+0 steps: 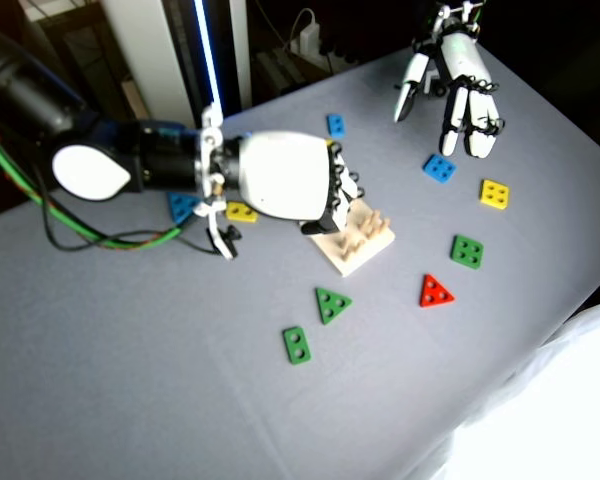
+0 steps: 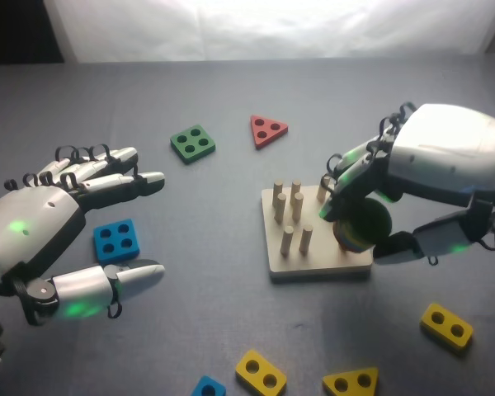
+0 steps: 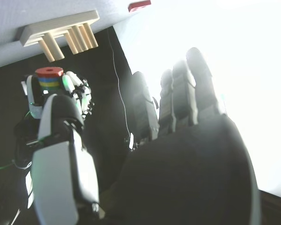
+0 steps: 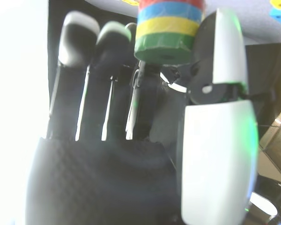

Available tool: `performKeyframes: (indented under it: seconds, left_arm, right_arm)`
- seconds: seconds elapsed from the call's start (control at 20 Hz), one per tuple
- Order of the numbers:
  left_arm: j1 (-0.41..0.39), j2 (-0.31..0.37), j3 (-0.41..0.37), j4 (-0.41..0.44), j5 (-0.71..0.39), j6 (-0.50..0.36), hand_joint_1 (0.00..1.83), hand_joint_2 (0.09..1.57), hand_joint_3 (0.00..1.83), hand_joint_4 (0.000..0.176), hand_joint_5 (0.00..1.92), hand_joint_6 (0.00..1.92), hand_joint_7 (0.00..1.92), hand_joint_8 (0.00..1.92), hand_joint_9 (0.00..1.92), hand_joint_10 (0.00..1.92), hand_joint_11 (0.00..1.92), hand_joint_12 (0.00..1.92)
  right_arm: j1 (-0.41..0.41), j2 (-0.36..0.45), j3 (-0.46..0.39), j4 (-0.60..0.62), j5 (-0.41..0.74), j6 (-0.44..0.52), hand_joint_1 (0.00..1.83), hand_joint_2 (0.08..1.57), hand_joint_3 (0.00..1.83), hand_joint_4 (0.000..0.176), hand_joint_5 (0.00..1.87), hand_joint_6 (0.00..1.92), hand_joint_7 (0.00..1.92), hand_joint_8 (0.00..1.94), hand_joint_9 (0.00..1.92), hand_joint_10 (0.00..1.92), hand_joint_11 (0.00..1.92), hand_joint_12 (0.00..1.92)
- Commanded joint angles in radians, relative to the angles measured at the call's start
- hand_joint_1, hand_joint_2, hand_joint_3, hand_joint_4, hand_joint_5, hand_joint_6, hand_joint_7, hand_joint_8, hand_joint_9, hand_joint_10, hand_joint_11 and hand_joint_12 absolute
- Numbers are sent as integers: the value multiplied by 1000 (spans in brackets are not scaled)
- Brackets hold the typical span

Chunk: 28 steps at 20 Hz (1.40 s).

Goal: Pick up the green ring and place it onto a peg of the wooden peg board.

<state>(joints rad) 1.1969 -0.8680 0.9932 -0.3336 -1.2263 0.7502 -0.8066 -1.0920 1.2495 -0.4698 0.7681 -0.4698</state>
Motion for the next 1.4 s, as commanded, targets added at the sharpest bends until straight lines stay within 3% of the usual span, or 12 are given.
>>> performKeyframes:
  seconds: [0.0, 0.1, 0.2, 0.4, 0.5, 0.7, 0.85, 1.0, 1.05, 1.15, 1.2, 1.35]
  left_arm:
    - [-7, -4, -1, 20, -125, -8, 697, 1051, 2, 69, 472, 0, 179, 0, 166, 1, 0, 535]
    - [-7, -4, 0, 20, -125, -9, 702, 1050, 0, 63, 483, 4, 188, 2, 179, 3, 0, 597]
    - [-7, -4, 0, 21, -125, -9, 663, 1061, 2, 79, 463, 0, 182, 1, 171, 2, 0, 577]
    - [-7, -5, 0, 22, -125, -11, 708, 1054, 0, 66, 480, 2, 187, 0, 177, 1, 0, 589]
    - [-7, -4, 0, 22, -125, -12, 709, 1048, 0, 70, 486, 3, 192, 2, 179, 2, 0, 583]
    - [-7, -4, -1, 22, -129, -13, 682, 1061, 3, 69, 470, 0, 183, 0, 173, 0, 0, 548]
    - [-7, -4, -1, 22, -129, -14, 695, 1050, 0, 72, 486, 3, 193, 2, 178, 1, 0, 602]
    - [-7, -4, -1, 23, -129, -15, 682, 1063, 2, 73, 470, 0, 162, 0, 139, 0, 0, 533]
    - [-7, -4, -1, 23, -129, -15, 685, 1064, 1, 71, 461, 2, 159, 0, 135, 0, 0, 500]
    - [-7, -4, -1, 23, -128, -15, 686, 1063, 0, 64, 466, 4, 169, 4, 146, 4, 0, 493]
    - [-7, -4, -1, 23, -129, -15, 674, 1066, 1, 83, 450, 0, 150, 1, 130, 1, 0, 469]
    - [-7, -4, 0, 23, -129, -15, 709, 1045, 0, 71, 495, 3, 199, 3, 182, 8, 0, 622]
  right_arm:
    - [21, -5, 3, 24, 98, 4, 1196, 1031, 0, 0, 1159, 704, 853, 1492, 1044, 1573, 1030, 1654]
    - [24, -11, 6, 16, 85, 4, 1202, 1023, 0, 0, 1174, 683, 872, 1439, 1051, 1523, 1038, 1602]
    - [26, -16, 13, 10, 65, 4, 1206, 1019, 0, 0, 1187, 662, 877, 1488, 1059, 1612, 1067, 1664]
    - [28, -23, 27, 6, 34, 4, 1212, 1015, 1, 0, 1205, 621, 887, 1417, 1045, 1591, 1087, 1664]
    - [30, -26, 33, 7, 31, 4, 1269, 1103, 0, 0, 1186, 417, 896, 1382, 1021, 1483, 1001, 1614]
    - [34, -29, 43, 22, 29, 4, 1204, 1034, 1, 0, 1156, 700, 880, 1398, 978, 1605, 990, 1723]
    - [35, -28, 48, 23, 25, 4, 1283, 1071, 0, 0, 1227, 374, 997, 1215, 1042, 1360, 1004, 1544]
    - [35, -33, 51, 19, 7, 3, 1275, 1095, 0, 0, 1215, 336, 936, 1326, 1029, 1459, 1005, 1600]
    - [35, -36, 54, 17, -1, 3, 1218, 1045, 0, 0, 1183, 597, 923, 1372, 1029, 1540, 1012, 1663]
    - [34, -40, 58, 11, -15, 3, 1263, 1117, 1, 0, 1148, 469, 880, 1413, 1007, 1559, 976, 1688]
    - [34, -40, 59, 8, -19, 3, 1265, 1120, 0, 0, 1163, 428, 873, 1421, 1000, 1570, 957, 1705]
    - [34, -40, 57, 3, -22, 4, 1273, 1101, 0, 0, 1223, 316, 911, 1366, 1030, 1510, 965, 1639]
